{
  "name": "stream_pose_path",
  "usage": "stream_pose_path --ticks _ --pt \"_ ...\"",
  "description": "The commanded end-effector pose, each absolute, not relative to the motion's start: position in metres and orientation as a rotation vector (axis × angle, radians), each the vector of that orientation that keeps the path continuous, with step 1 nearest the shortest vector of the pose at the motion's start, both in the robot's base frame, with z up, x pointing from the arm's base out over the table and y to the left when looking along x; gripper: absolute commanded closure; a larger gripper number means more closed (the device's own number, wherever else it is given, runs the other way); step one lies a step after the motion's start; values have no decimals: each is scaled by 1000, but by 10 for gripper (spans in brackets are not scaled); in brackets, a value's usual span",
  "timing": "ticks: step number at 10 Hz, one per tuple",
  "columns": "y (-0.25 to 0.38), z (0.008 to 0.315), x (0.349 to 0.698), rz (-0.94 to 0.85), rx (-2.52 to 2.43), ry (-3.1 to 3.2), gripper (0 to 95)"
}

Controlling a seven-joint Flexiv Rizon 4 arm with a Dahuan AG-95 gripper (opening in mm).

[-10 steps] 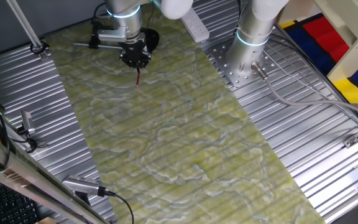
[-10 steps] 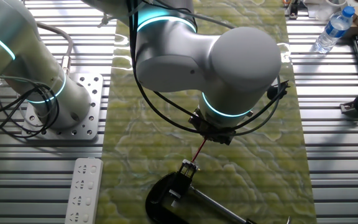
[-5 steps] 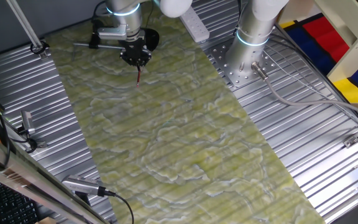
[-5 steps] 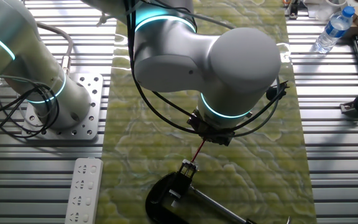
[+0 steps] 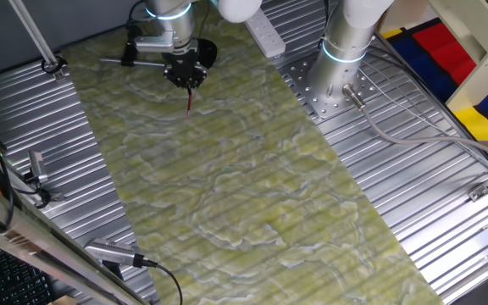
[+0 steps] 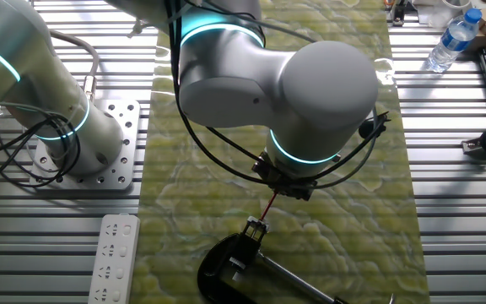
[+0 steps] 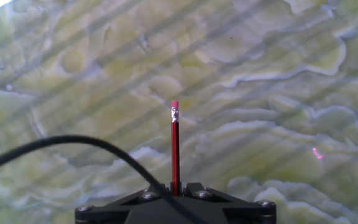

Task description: Insert the pencil into the pencil sharpener

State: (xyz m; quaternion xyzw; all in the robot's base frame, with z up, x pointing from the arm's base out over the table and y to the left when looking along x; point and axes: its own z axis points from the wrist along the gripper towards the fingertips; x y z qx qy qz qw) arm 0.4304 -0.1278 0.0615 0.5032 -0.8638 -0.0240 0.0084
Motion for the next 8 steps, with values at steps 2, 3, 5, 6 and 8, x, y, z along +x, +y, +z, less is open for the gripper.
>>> stream_pose_path --ticks 2,3,5,6,8 --pt "-131 59 428 -71 1590 -2692 950" --pt "-133 58 426 -73 1598 -2690 950" --pt "-135 57 423 -71 1598 -2688 950" --pt "-136 58 422 -71 1599 -2687 950" --pt "-138 59 421 -68 1604 -2680 950"
